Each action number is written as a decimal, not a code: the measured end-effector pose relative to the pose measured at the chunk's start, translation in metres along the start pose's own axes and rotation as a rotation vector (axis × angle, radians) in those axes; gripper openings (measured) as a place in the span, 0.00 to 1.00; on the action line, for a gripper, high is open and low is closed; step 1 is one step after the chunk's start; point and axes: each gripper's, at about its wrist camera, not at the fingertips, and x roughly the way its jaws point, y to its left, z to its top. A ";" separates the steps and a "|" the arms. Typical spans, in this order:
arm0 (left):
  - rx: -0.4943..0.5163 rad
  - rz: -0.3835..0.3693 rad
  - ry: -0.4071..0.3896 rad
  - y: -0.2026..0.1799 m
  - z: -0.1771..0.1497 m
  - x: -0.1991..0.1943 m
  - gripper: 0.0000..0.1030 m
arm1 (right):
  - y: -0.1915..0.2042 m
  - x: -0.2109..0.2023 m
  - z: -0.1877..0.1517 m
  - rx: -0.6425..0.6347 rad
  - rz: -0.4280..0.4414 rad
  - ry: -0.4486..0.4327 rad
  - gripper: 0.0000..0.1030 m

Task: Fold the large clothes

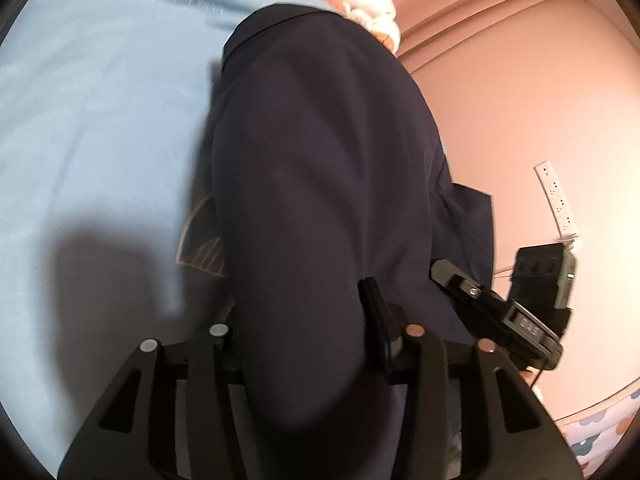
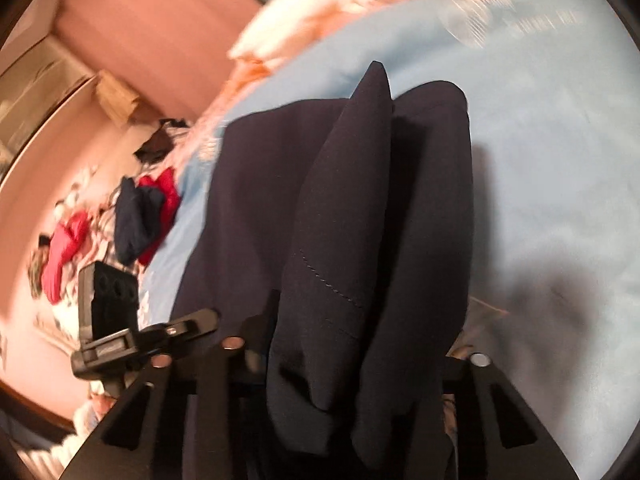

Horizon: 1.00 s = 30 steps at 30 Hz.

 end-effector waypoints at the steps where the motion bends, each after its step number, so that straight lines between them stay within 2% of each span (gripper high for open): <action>1: 0.013 0.016 -0.015 -0.004 0.001 -0.008 0.42 | 0.008 -0.002 0.000 -0.022 0.004 -0.009 0.34; 4: 0.035 0.053 -0.063 -0.007 0.006 -0.036 0.42 | 0.045 -0.004 0.000 -0.108 0.034 -0.026 0.34; 9: 0.024 0.103 -0.119 0.016 0.018 -0.086 0.43 | 0.094 0.014 0.003 -0.189 0.102 -0.028 0.34; 14: -0.022 0.211 -0.097 0.051 0.015 -0.089 0.43 | 0.088 0.063 0.004 -0.131 0.128 0.051 0.36; 15: -0.033 0.221 -0.087 0.056 0.015 -0.082 0.43 | 0.081 0.078 0.002 -0.102 0.124 0.088 0.37; 18: -0.068 0.222 -0.089 0.073 0.010 -0.077 0.49 | 0.064 0.098 0.001 -0.036 0.103 0.123 0.47; 21: -0.055 0.247 -0.089 0.070 0.014 -0.076 0.54 | 0.046 0.098 0.003 0.047 0.116 0.147 0.50; 25: 0.018 0.340 -0.095 0.051 0.014 -0.089 0.55 | 0.049 0.077 0.002 0.009 0.037 0.140 0.56; 28: 0.134 0.437 -0.143 0.036 0.004 -0.114 0.54 | 0.058 0.049 0.000 -0.080 -0.064 0.083 0.57; 30: 0.218 0.468 -0.172 0.025 -0.010 -0.125 0.55 | 0.069 0.023 -0.006 -0.171 -0.162 0.009 0.57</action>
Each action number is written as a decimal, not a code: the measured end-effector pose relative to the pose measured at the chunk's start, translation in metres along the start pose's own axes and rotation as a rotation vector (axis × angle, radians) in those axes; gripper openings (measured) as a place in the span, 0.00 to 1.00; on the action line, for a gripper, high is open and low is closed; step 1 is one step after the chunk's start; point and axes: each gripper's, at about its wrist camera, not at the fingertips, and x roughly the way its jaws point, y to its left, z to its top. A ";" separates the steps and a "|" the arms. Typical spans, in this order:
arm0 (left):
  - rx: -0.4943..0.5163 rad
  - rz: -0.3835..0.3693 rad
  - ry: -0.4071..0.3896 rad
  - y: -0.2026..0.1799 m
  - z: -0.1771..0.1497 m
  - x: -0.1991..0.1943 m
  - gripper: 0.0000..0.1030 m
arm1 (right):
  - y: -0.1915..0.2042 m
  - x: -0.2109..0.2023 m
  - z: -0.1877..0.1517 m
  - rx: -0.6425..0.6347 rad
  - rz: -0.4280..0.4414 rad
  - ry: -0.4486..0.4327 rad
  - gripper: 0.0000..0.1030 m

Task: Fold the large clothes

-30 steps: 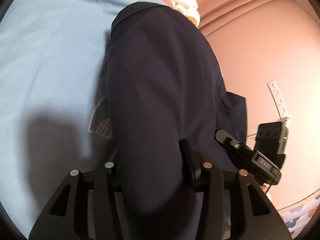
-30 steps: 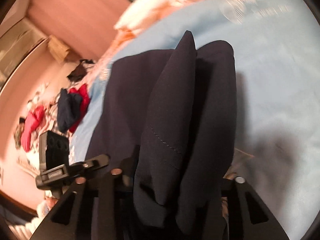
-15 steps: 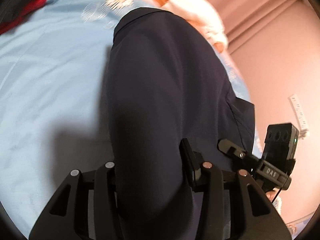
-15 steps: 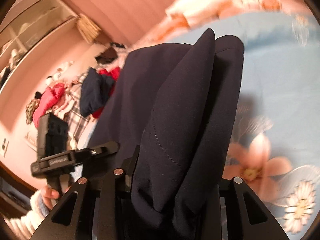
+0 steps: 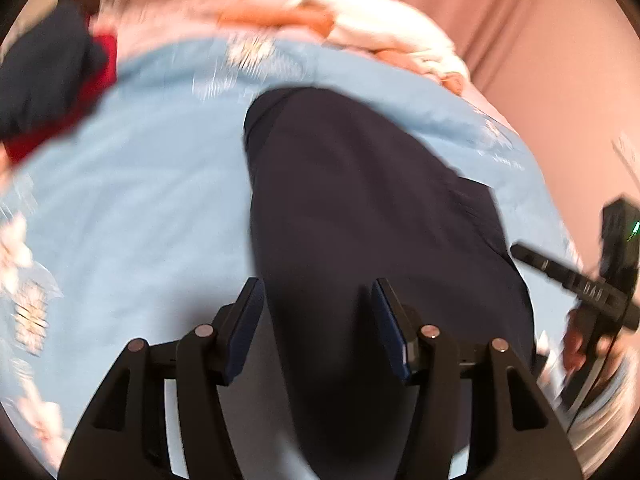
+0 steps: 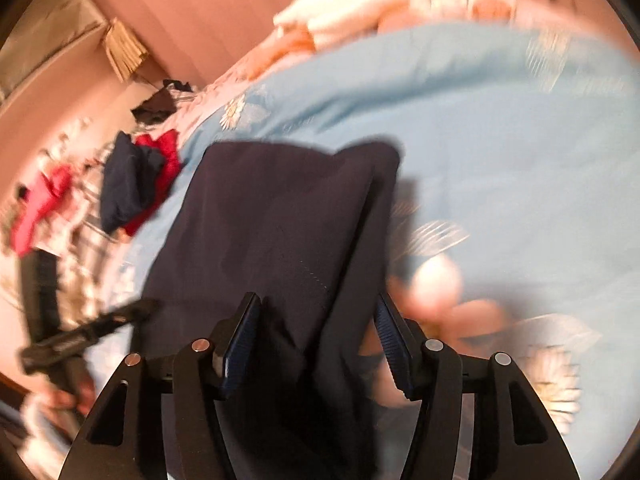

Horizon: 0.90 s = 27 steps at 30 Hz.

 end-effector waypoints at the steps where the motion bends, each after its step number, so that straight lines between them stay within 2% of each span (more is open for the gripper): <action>1: 0.032 -0.006 -0.025 -0.005 -0.006 -0.011 0.55 | 0.007 -0.008 -0.003 -0.033 -0.026 -0.029 0.57; 4: 0.075 -0.025 -0.066 -0.019 -0.026 -0.030 0.57 | 0.031 -0.038 -0.018 -0.161 -0.075 -0.109 0.57; 6: 0.083 -0.035 -0.067 -0.027 -0.031 -0.023 0.57 | 0.049 -0.054 -0.036 -0.235 -0.071 -0.152 0.57; 8: 0.107 -0.017 -0.043 -0.031 -0.039 -0.010 0.57 | 0.065 -0.052 -0.048 -0.268 -0.041 -0.163 0.53; 10: 0.113 0.013 0.000 -0.033 -0.046 0.010 0.57 | 0.067 -0.040 -0.061 -0.284 -0.027 -0.120 0.51; 11: 0.121 0.031 0.004 -0.034 -0.049 0.015 0.57 | 0.066 -0.026 -0.066 -0.289 -0.042 -0.067 0.48; 14: 0.141 0.067 0.008 -0.041 -0.049 0.017 0.57 | 0.065 0.012 -0.072 -0.292 -0.109 0.035 0.48; 18: 0.106 0.076 0.014 -0.037 -0.046 -0.004 0.59 | 0.061 0.005 -0.061 -0.209 -0.122 0.042 0.48; 19: 0.108 0.109 0.005 -0.038 -0.045 -0.012 0.62 | 0.064 -0.001 -0.059 -0.199 -0.119 0.036 0.48; 21: 0.118 0.170 -0.011 -0.041 -0.044 -0.031 0.82 | 0.075 -0.021 -0.056 -0.192 -0.118 0.003 0.51; 23: 0.108 0.186 -0.037 -0.042 -0.045 -0.051 0.90 | 0.085 -0.040 -0.059 -0.194 -0.153 -0.030 0.72; 24: 0.096 0.203 -0.049 -0.042 -0.045 -0.063 0.96 | 0.090 -0.050 -0.060 -0.186 -0.176 -0.044 0.76; 25: 0.089 0.226 -0.054 -0.041 -0.047 -0.072 1.00 | 0.092 -0.056 -0.064 -0.178 -0.183 -0.051 0.79; 27: 0.085 0.265 -0.065 -0.043 -0.051 -0.091 1.00 | 0.098 -0.073 -0.067 -0.151 -0.178 -0.054 0.79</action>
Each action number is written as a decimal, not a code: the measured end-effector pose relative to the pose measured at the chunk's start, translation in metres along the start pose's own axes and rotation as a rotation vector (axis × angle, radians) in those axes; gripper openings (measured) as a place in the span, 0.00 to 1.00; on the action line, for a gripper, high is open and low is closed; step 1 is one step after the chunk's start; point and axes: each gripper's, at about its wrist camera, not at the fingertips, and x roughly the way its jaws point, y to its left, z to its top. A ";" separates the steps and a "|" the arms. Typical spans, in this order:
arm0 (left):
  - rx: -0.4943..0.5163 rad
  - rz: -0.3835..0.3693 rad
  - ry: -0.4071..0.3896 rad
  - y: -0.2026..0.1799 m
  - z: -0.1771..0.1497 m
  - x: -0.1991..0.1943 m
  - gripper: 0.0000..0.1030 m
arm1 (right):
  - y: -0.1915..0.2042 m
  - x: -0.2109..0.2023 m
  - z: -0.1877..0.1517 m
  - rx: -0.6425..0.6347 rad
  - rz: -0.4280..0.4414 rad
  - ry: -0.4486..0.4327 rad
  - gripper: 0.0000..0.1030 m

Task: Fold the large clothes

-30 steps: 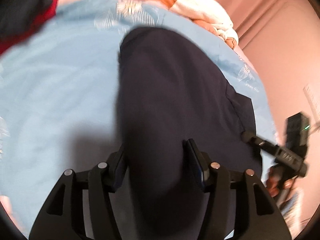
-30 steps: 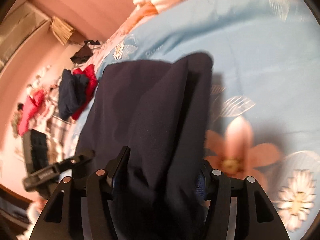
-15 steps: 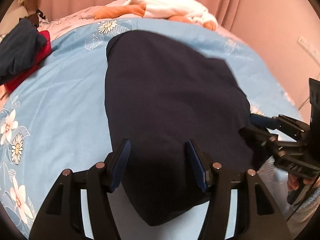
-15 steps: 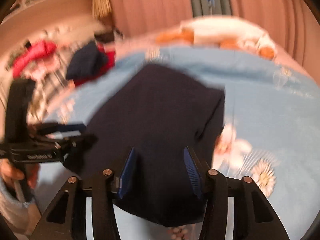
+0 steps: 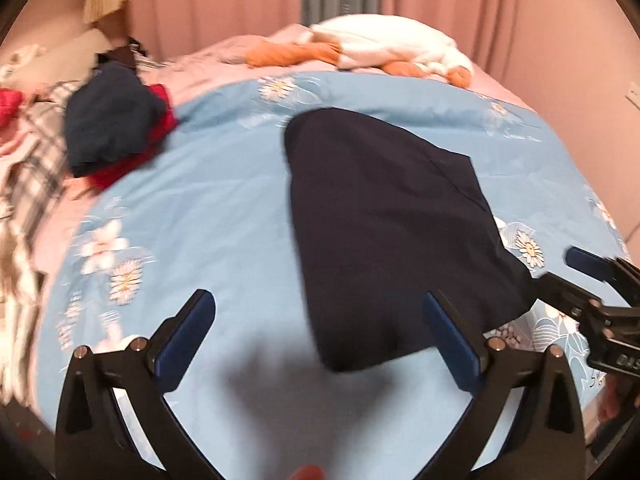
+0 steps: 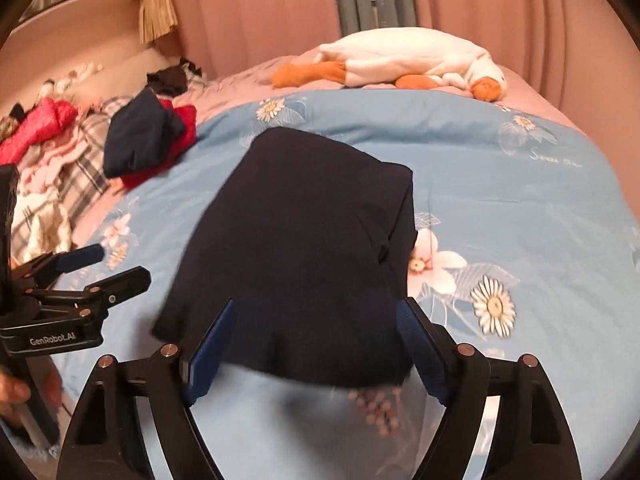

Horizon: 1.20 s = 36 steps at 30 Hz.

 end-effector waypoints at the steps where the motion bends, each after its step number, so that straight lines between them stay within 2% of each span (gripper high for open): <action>1: -0.001 0.003 -0.005 0.001 -0.001 -0.009 1.00 | 0.001 -0.005 -0.001 0.006 0.004 0.002 0.81; 4: -0.017 0.007 -0.005 0.002 -0.006 -0.034 1.00 | 0.006 -0.022 -0.004 0.004 -0.012 -0.001 0.97; 5: -0.017 0.006 -0.005 0.001 -0.007 -0.039 1.00 | 0.008 -0.030 -0.004 -0.004 -0.024 -0.018 0.99; 10: -0.018 -0.068 0.024 -0.004 -0.015 -0.068 1.00 | 0.014 -0.056 -0.006 -0.011 -0.068 -0.070 0.99; 14: -0.011 0.016 0.006 -0.009 -0.017 -0.083 1.00 | 0.018 -0.063 -0.007 -0.018 -0.057 -0.078 0.99; 17: -0.022 -0.001 0.006 -0.007 -0.020 -0.087 1.00 | 0.019 -0.062 -0.008 -0.003 -0.051 -0.071 0.99; 21: -0.015 0.020 -0.006 -0.008 -0.021 -0.091 1.00 | 0.022 -0.056 -0.010 0.005 -0.049 -0.048 0.99; 26: -0.013 0.009 0.000 -0.010 -0.021 -0.091 1.00 | 0.031 -0.055 -0.014 0.007 -0.049 -0.031 0.99; 36: -0.022 0.005 0.011 -0.010 -0.022 -0.090 1.00 | 0.033 -0.058 -0.014 0.004 -0.050 -0.031 0.99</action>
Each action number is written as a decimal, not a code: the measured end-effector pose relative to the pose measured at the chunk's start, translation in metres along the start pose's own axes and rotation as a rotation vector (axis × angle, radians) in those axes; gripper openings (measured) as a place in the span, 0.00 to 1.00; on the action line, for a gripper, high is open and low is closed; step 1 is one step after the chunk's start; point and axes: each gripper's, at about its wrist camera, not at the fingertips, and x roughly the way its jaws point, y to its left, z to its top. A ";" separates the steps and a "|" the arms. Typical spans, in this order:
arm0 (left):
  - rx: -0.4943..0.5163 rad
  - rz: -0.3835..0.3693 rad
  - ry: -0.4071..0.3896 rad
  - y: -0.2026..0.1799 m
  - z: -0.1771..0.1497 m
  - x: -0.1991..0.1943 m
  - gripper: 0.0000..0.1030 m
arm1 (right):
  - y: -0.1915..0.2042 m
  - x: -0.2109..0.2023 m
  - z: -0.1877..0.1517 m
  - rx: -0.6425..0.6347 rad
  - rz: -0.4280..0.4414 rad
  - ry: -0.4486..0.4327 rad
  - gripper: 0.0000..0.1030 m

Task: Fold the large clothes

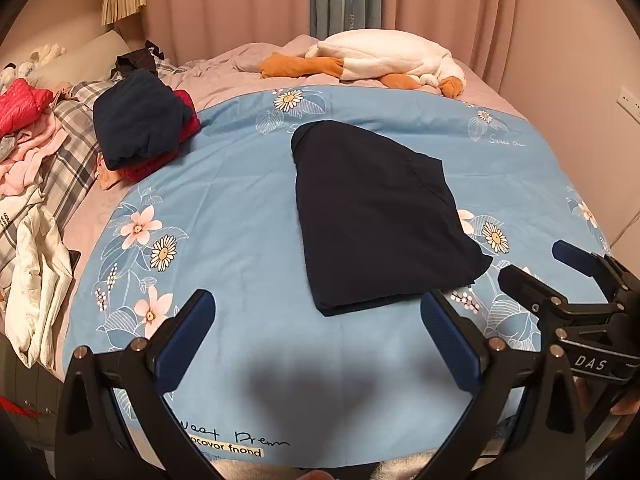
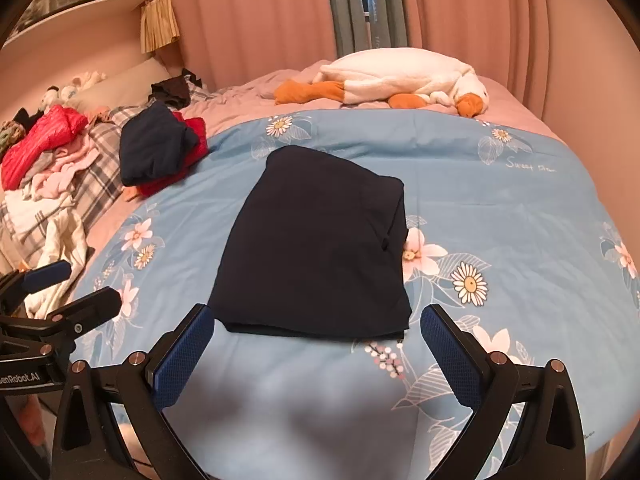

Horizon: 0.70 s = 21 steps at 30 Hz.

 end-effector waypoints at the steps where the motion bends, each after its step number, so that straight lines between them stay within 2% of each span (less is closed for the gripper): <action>1: 0.001 -0.001 0.000 -0.001 0.000 0.000 1.00 | 0.000 0.000 0.000 0.000 0.000 0.000 0.99; 21: 0.008 -0.022 0.020 0.005 -0.001 0.006 1.00 | -0.001 0.000 -0.001 -0.005 0.003 0.007 0.99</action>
